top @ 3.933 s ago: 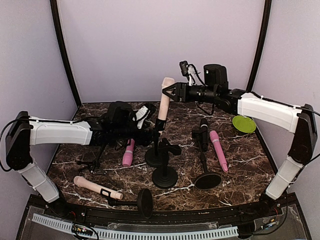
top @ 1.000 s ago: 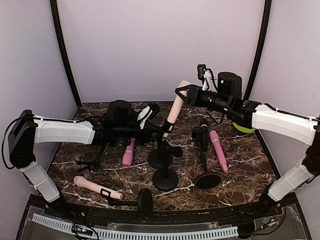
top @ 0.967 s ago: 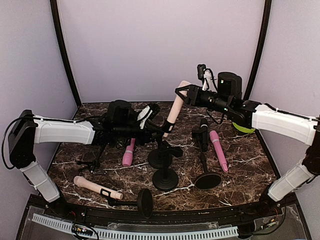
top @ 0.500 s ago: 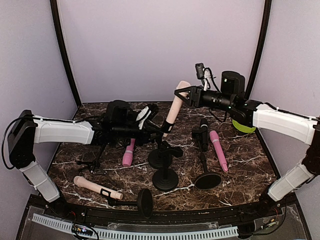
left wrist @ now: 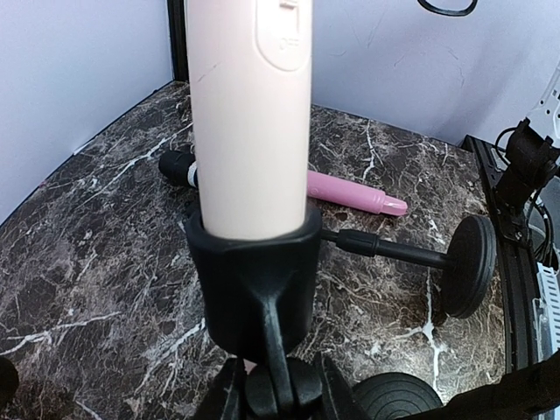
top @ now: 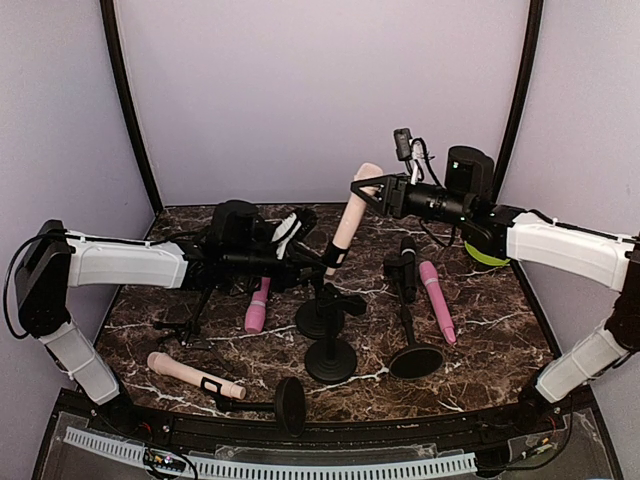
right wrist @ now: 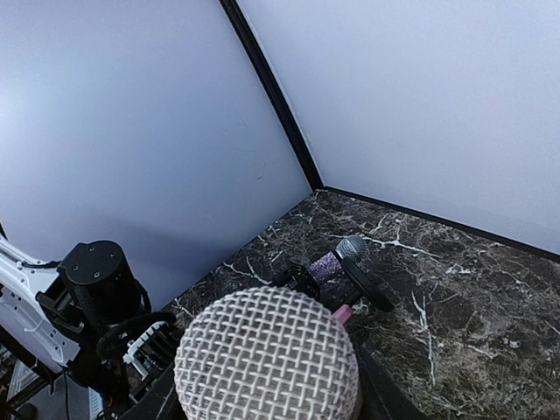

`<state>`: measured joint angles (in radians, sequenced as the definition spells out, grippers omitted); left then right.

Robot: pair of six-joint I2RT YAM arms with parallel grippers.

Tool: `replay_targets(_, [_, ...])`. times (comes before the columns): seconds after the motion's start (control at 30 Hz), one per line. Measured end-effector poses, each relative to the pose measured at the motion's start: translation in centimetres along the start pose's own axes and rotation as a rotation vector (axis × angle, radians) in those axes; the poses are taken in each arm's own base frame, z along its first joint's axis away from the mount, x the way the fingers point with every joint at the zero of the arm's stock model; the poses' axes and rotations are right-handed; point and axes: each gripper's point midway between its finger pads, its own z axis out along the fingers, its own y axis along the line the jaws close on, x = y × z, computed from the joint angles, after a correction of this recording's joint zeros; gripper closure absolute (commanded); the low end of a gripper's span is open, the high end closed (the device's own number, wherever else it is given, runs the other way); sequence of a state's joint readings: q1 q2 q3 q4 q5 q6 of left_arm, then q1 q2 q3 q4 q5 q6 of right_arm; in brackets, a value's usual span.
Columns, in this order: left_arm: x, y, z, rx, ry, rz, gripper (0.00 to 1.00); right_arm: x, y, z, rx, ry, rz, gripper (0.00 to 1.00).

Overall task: Remove the microphone from the stand
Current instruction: Remove the microphone from the microphone stand.

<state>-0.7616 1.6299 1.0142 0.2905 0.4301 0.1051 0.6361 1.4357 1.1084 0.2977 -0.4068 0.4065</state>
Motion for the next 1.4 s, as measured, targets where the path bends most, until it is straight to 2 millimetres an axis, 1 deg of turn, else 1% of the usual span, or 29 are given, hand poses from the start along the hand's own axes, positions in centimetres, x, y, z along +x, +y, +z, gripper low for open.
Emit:
replay_targets(0.2, [0.0, 0.1, 0.0, -0.001, -0.004, -0.005, 1.00, 0.1, -1.5, -0.3, 0.112, -0.008, 0.089, 0.87])
replay_targets(0.47, [-0.1, 0.1, 0.0, -0.003, -0.008, -0.006, 1.00, 0.2, -2.2, -0.6, 0.182, -0.019, 0.149, 0.86])
replay_targets(0.63, [-0.1, 0.1, 0.0, -0.003, -0.010, -0.005, 1.00, 0.1, -1.8, -0.6, 0.157, -0.010, 0.127, 0.86])
replay_targets(0.8, [0.0, 0.1, 0.0, -0.001, -0.011, -0.003, 1.00, 0.2, -1.4, -0.8, 0.098, 0.014, 0.095, 0.88])
replay_targets(0.93, [-0.1, 0.0, 0.0, -0.001, -0.022, 0.003, 1.00, 0.1, -1.5, -1.2, 0.051, 0.032, 0.105, 0.87])
replay_targets(1.07, [-0.5, 0.0, -0.1, -0.003, -0.044, 0.013, 1.00, -0.2, -1.7, -1.7, 0.006, 0.038, 0.128, 0.87])
replay_targets(1.17, [-0.7, -0.1, -0.1, -0.003, -0.052, 0.017, 1.00, -0.3, -1.5, -1.9, -0.023, 0.039, 0.123, 0.87])
replay_targets(1.27, [-0.7, -0.1, -0.2, -0.002, -0.055, 0.018, 1.00, -0.3, -1.5, -1.9, -0.027, 0.039, 0.120, 0.88])
replay_targets(1.4, [-0.7, 0.0, -0.2, -0.005, -0.058, 0.019, 1.00, -0.2, -2.1, -1.9, 0.013, 0.045, 0.141, 0.88])
